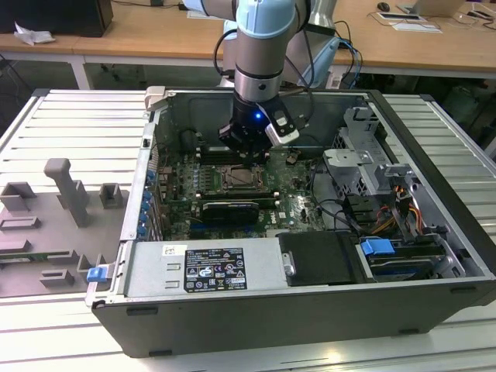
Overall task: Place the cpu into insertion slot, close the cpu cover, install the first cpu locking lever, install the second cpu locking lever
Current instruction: 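Install the first cpu locking lever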
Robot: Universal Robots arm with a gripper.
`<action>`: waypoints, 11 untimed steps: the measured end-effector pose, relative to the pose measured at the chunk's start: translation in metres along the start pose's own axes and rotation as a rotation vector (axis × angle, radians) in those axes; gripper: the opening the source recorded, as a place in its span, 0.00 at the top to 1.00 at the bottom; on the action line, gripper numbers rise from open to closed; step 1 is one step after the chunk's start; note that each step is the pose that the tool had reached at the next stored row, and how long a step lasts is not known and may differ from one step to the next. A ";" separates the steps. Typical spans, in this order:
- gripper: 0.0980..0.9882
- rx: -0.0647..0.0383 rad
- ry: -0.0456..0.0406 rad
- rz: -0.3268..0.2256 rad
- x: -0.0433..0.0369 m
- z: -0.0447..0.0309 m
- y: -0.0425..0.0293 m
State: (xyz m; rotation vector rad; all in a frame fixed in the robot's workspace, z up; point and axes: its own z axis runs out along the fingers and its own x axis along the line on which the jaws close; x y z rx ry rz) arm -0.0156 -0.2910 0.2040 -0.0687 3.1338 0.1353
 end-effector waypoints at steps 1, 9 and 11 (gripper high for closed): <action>0.99 0.000 0.0001 0.000 0.0000 -0.0004 0.0001; 0.99 0.017 0.0011 0.000 -0.0003 0.0007 -0.0001; 0.99 0.019 0.0011 0.000 -0.0004 0.0013 -0.0002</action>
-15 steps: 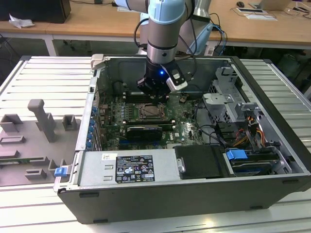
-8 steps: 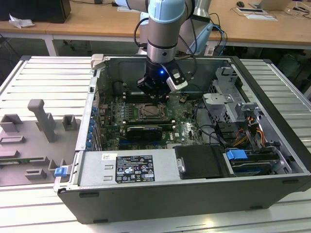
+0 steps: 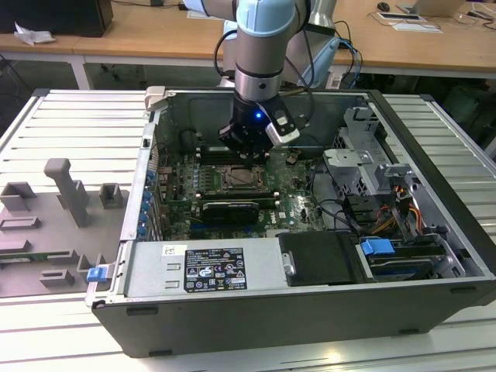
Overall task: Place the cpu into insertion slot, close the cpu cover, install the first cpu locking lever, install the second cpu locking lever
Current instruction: 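Install the first cpu locking lever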
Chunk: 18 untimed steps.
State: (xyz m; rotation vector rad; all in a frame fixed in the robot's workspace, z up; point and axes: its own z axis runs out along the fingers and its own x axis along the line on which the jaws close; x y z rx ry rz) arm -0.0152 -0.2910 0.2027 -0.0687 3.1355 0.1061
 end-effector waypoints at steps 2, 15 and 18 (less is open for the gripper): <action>0.99 0.000 0.0000 0.000 -0.0002 0.0009 0.0000; 0.99 -0.033 -0.0017 0.000 -0.0010 -0.0100 0.0007; 0.99 -0.033 -0.0016 0.000 -0.0009 -0.0102 -0.0024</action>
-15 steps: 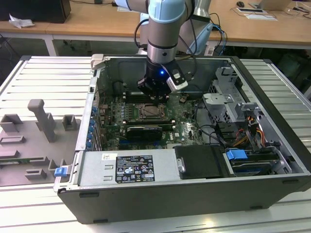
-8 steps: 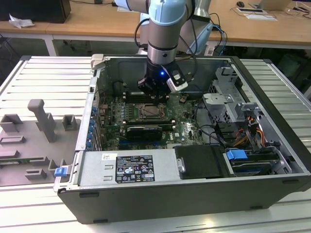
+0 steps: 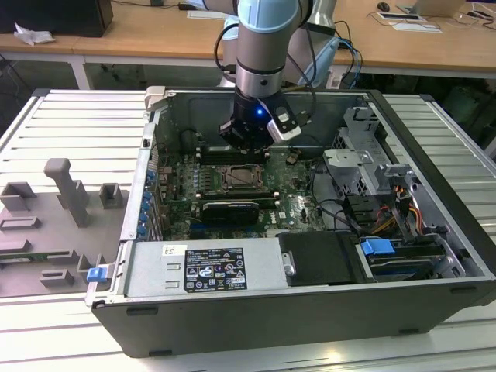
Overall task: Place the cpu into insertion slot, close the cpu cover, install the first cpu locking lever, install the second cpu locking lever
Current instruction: 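Install the first cpu locking lever, then install the second cpu locking lever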
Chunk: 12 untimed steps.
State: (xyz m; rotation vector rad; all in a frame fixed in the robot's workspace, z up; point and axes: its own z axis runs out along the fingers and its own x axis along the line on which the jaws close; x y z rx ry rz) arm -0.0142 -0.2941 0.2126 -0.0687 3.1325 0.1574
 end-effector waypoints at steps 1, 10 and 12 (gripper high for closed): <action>0.99 0.000 0.0000 0.000 0.0000 -0.0001 -0.0012; 0.99 0.000 0.0001 0.000 0.0002 -0.0006 -0.0049; 0.99 0.000 0.0000 0.000 0.0003 -0.0007 -0.0068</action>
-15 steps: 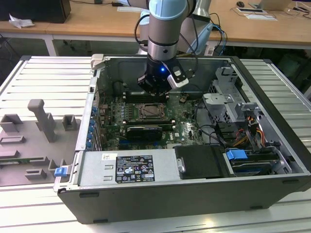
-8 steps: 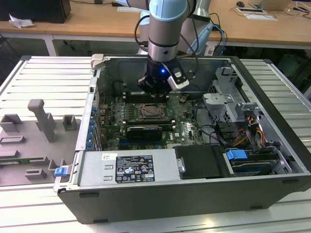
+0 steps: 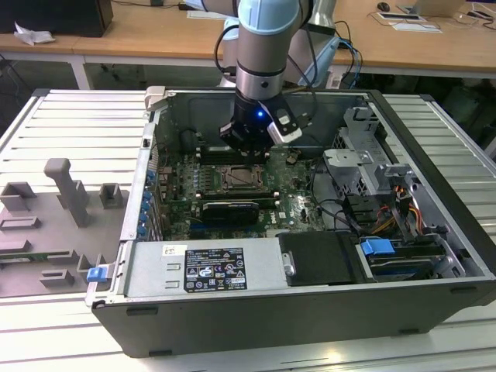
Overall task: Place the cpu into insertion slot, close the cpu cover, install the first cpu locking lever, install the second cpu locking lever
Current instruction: 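Install the second cpu locking lever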
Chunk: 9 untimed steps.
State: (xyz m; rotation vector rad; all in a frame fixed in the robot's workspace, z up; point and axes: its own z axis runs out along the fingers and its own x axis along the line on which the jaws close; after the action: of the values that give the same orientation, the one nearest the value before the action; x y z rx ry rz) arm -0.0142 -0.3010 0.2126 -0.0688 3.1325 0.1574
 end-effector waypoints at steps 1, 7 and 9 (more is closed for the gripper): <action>0.99 0.000 0.0000 0.000 0.0001 -0.0002 -0.0021; 0.99 0.000 0.0000 0.000 0.0004 -0.0010 -0.0082; 0.99 0.000 0.0000 0.000 0.0003 -0.0057 -0.0078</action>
State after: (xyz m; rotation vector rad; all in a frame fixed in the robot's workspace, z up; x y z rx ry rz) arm -0.0142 -0.3094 0.2175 -0.0686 3.1325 0.1573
